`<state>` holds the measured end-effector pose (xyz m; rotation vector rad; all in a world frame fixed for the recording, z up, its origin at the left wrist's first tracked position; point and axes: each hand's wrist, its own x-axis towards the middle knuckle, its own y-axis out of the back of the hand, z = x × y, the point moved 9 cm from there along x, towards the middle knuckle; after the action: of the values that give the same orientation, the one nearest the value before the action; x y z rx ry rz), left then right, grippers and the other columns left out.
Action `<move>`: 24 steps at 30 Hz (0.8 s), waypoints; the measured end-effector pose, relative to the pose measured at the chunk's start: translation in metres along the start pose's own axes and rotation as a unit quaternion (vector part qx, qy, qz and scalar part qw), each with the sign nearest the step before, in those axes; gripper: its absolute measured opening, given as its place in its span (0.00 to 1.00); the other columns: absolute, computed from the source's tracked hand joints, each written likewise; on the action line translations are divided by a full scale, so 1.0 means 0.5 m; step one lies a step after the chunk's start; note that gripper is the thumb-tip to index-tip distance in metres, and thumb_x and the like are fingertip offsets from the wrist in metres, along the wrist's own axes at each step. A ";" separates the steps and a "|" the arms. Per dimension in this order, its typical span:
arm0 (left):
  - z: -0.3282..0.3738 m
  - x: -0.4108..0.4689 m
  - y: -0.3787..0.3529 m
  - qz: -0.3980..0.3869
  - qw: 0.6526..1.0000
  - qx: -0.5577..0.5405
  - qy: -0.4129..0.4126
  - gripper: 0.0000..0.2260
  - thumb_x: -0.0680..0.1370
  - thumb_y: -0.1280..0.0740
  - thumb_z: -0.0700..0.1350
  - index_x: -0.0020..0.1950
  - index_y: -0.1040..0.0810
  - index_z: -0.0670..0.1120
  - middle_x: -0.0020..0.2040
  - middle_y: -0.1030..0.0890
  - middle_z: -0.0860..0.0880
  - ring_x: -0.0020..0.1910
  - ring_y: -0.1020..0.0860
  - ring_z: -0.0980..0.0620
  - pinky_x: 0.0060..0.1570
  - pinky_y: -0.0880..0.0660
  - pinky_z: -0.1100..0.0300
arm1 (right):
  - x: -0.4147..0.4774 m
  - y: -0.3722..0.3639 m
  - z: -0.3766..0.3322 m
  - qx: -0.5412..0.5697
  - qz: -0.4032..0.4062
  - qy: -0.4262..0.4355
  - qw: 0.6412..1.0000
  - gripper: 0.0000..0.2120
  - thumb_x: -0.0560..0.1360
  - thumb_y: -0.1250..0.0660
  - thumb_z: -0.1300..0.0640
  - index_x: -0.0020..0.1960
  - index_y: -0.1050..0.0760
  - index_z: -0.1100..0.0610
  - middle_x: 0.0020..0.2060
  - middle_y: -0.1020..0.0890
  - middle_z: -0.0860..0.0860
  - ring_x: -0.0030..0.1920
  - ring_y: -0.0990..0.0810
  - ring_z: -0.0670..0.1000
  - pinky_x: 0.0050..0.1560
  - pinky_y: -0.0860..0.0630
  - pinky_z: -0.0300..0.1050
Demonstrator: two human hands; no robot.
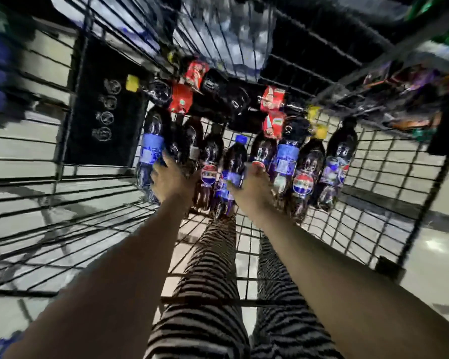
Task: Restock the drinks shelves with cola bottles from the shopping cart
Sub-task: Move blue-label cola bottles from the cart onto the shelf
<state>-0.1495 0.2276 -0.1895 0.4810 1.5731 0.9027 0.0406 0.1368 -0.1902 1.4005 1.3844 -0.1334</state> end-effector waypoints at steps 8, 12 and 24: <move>-0.031 0.026 -0.028 0.057 0.995 -0.072 0.044 0.40 0.73 0.31 0.61 0.75 0.45 0.40 0.65 0.26 0.37 0.61 0.25 0.35 0.55 0.29 0.44 | 0.032 -0.003 0.007 -0.020 0.092 0.038 0.995 0.30 0.75 0.34 0.49 0.72 0.37 0.63 0.65 0.29 0.60 0.67 0.35 0.59 0.68 0.34 0.52; -0.019 0.028 -0.029 0.075 0.990 -0.123 -0.009 0.38 0.74 0.33 0.60 0.75 0.43 0.40 0.62 0.23 0.37 0.59 0.23 0.36 0.52 0.27 0.45 | 0.066 -0.009 -0.020 0.001 0.079 0.081 0.994 0.34 0.75 0.32 0.51 0.73 0.42 0.65 0.66 0.31 0.61 0.68 0.36 0.58 0.69 0.40 0.45; -0.040 0.070 -0.006 0.025 0.968 -0.241 -0.070 0.31 0.71 0.29 0.61 0.65 0.31 0.44 0.47 0.18 0.48 0.47 0.19 0.45 0.51 0.22 0.49 | 0.170 -0.043 -0.037 0.168 0.097 -0.053 0.980 0.42 0.71 0.27 0.46 0.73 0.43 0.64 0.64 0.28 0.62 0.65 0.31 0.61 0.64 0.30 0.53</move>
<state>-0.1756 0.2461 -0.2142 0.2310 1.1638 1.2187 0.0399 0.1975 -0.2563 1.7739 1.1654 -0.3221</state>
